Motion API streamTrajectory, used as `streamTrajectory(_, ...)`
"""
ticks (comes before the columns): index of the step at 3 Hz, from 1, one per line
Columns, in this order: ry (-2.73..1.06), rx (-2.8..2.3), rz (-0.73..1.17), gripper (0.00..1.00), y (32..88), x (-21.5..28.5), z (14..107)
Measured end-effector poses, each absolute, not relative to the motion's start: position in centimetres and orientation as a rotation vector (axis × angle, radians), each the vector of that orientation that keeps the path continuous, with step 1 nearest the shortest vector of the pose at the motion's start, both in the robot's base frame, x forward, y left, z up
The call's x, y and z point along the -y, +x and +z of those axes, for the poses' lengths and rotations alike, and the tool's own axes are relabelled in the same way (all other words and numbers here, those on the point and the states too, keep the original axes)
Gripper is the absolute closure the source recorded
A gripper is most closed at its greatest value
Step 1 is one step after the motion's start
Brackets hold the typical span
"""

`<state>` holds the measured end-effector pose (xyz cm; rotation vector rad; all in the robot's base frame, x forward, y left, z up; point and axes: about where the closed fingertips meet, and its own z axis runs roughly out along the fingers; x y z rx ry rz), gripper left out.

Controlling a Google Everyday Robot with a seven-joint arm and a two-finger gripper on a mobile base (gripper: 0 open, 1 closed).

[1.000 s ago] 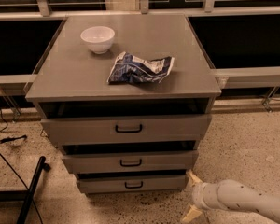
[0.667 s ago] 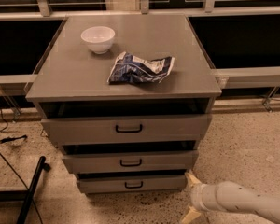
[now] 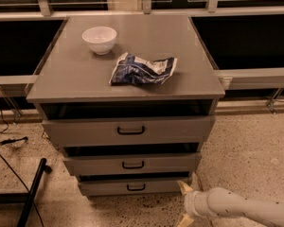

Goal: Open bottom drawer

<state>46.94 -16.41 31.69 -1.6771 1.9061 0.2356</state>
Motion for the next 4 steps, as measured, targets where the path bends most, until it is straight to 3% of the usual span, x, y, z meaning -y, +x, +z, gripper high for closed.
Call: streamTrajectory(4, -1.648, -1.884, 0.340, 0.00, 50.4, 13.2, 23.7)
